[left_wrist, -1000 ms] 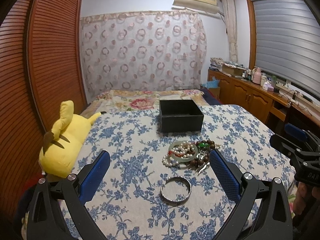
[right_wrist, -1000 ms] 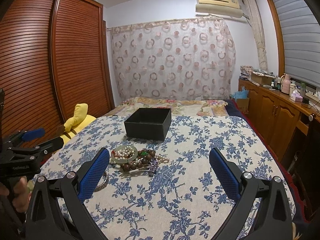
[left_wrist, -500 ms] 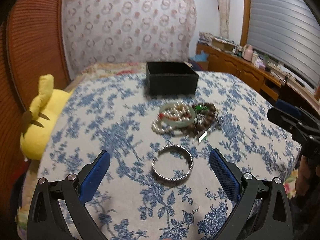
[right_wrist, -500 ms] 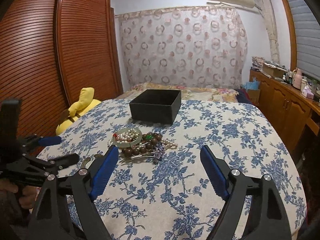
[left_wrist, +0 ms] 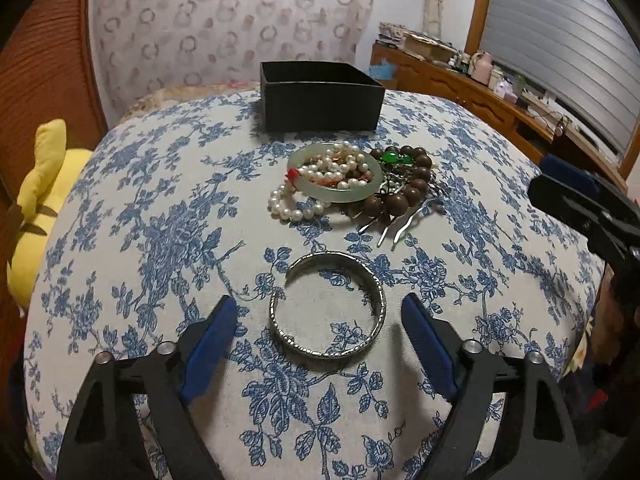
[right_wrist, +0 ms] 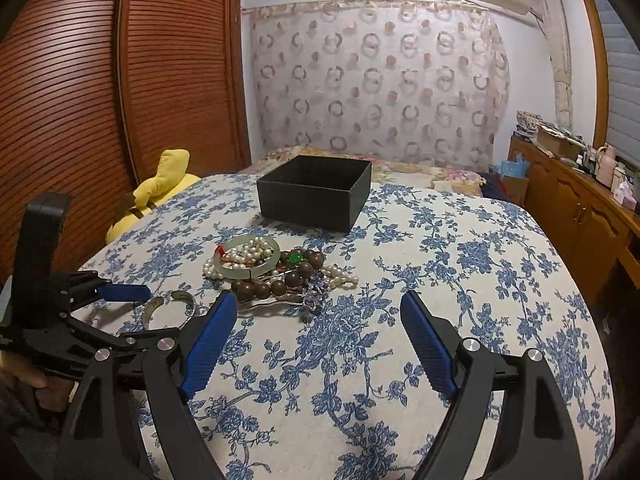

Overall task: Organize jewelry
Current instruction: 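Move the left tool to the silver bangle while the right tool reaches the jade bangle, then grasp and lift the silver bangle with the left tool while the right tool lifts the jade bangle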

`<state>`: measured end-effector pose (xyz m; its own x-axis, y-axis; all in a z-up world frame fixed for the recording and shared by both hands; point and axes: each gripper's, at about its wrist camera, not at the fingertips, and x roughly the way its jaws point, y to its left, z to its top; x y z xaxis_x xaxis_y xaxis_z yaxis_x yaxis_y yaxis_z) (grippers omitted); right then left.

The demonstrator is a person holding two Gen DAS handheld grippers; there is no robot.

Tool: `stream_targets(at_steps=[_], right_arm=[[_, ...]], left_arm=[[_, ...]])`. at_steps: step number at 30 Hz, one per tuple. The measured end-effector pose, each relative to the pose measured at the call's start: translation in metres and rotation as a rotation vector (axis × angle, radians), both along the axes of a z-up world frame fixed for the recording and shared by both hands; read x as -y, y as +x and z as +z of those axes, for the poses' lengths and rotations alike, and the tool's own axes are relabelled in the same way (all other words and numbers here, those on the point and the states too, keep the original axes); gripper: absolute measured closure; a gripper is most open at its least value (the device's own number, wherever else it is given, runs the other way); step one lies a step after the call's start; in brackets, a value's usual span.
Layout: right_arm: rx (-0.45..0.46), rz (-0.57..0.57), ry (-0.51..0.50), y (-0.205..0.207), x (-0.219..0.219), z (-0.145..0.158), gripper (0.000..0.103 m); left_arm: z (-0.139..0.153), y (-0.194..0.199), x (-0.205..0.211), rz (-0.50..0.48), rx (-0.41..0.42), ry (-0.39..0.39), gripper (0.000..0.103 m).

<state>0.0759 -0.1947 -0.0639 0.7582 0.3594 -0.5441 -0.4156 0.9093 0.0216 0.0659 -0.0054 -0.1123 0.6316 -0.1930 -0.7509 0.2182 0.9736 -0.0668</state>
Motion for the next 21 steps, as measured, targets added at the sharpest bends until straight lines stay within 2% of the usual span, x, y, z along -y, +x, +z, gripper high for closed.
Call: stream_targets(at_steps=[2,4,17,21], right_arm=[[-0.008,0.015,-0.004,0.005,-0.002,0.001,0.017],[-0.014,0.034,-0.014,0.010,-0.006,0.001,0.017],[-0.109,0.259,-0.064,0.068,-0.074,-0.004,0.017],[-0.142,0.284,-0.093,0.085,-0.093,-0.011,0.016]], left_arm=[[0.000,-0.001,0.002,-0.005,0.010,0.025,0.040],[0.000,-0.002,0.003,-0.019,0.018,0.034,0.047],[0.011,0.007,-0.026,0.029,0.056,-0.023,0.048],[0.014,0.010,-0.037,0.051,0.071,-0.018,0.048]])
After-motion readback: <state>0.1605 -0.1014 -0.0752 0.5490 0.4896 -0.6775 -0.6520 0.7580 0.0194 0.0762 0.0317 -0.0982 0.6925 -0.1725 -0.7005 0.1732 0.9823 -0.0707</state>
